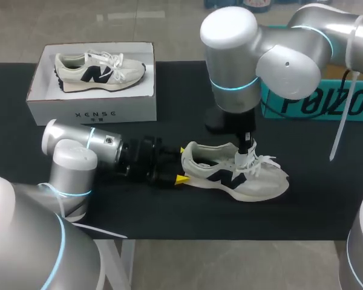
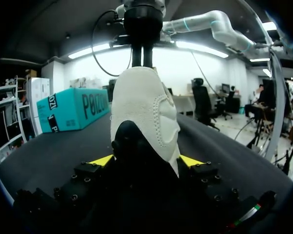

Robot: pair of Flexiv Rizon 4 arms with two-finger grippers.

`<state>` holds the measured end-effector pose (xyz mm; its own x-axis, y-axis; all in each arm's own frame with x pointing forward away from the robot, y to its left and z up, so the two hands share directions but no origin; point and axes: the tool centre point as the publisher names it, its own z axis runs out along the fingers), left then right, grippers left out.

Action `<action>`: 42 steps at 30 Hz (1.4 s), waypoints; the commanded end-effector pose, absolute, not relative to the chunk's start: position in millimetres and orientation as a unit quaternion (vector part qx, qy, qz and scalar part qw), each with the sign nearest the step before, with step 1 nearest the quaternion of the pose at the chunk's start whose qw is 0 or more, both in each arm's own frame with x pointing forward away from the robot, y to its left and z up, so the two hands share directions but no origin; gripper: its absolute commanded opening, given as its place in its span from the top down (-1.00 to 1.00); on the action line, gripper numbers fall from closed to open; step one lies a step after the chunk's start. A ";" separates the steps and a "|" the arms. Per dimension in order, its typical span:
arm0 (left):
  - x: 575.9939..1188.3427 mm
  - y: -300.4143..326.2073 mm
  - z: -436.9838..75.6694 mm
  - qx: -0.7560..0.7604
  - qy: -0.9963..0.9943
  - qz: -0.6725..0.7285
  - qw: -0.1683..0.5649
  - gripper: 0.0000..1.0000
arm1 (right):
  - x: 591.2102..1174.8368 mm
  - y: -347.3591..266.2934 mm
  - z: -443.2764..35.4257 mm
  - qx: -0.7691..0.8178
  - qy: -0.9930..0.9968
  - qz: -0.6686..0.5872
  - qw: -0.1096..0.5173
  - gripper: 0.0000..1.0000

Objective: Take the shoe out of the shoebox, open the shoe tongue, remove and reinsert the insole, then place the shoe into the shoebox

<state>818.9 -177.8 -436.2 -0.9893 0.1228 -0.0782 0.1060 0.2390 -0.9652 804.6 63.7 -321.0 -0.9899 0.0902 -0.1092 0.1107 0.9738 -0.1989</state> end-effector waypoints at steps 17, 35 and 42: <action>820.0 -181.0 -439.6 -0.073 -0.788 0.612 0.007 1.00 | 806.0 120.8 -303.0 0.008 0.995 -0.070 0.073 1.00; 820.0 -181.0 -439.6 -0.073 -0.788 0.612 0.007 1.00 | 789.3 136.2 -316.0 0.050 0.996 -0.052 0.049 1.00; 820.0 -181.0 -439.6 -0.073 -0.788 0.612 0.007 1.00 | 789.5 140.4 -321.9 0.071 0.995 -0.049 0.042 1.00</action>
<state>818.9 -177.8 -436.2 -0.9893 0.1228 -0.0783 0.1060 0.2390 -0.9652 786.9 136.9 -319.1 -0.9865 0.1342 -0.0937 0.1424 0.9861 -0.0862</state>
